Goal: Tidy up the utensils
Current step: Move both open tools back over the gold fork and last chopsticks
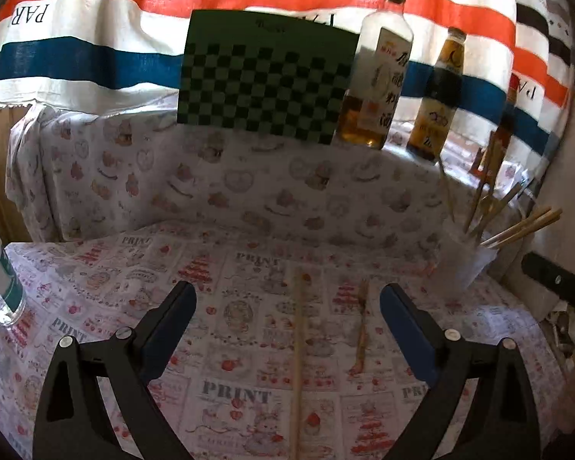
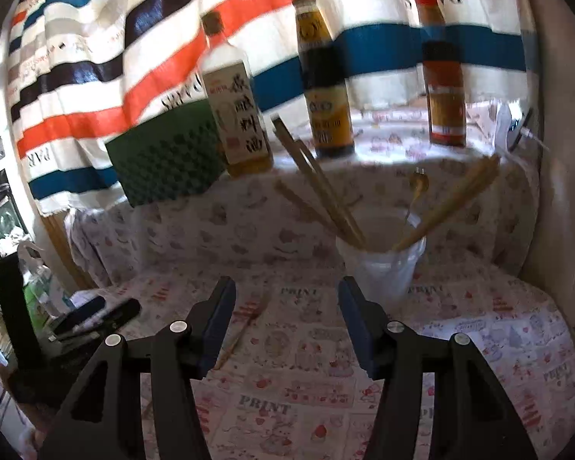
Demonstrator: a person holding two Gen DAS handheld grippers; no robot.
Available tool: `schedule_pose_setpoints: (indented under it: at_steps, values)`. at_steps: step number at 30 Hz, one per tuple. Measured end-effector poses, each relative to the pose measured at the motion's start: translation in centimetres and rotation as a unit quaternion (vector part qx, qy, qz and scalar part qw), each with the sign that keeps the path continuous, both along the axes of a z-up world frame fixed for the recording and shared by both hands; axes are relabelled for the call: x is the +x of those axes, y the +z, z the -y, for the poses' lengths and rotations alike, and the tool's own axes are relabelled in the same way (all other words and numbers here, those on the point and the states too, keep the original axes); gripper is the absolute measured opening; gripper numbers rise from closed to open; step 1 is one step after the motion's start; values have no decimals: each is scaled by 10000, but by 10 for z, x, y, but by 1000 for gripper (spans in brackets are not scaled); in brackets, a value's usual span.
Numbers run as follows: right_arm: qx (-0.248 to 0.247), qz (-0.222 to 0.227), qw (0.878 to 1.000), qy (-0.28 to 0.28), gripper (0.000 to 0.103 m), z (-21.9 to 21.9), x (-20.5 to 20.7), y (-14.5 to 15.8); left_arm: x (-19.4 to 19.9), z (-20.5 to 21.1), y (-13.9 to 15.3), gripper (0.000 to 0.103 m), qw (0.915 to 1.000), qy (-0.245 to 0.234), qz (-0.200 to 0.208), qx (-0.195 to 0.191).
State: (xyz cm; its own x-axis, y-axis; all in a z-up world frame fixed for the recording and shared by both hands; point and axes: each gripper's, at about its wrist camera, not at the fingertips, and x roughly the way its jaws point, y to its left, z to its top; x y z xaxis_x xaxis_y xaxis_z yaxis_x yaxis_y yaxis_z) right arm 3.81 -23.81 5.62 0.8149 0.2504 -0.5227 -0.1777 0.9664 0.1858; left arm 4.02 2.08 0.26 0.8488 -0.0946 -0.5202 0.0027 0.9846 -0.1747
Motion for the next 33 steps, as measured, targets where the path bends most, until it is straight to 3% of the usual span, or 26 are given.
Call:
schedule_pose_setpoints:
  at_steps: [6, 11, 16, 23, 30, 33]
  values:
    - [-469, -372, 9980, -181, 58, -2, 12, -30, 11, 1, -21, 96, 9986, 13, -530, 32]
    - [-63, -931, 9956, 38, 58, 3, 28, -47, 14, -4, -25, 96, 9981, 70, -615, -26]
    - [-396, -858, 9954, -149, 58, -2, 30, -54, 19, -10, -28, 96, 9967, 125, -780, -171]
    - [-596, -950, 9937, -73, 58, -9, 34, -63, 20, -16, -26, 96, 9969, 293, -726, 5]
    - [-248, -1114, 9931, 266, 58, -13, 31, -60, 27, -24, -34, 96, 9951, 474, -871, -49]
    - [-334, -1203, 9919, 247, 58, -21, 36, -57, 32, -29, -40, 96, 9935, 559, -987, -78]
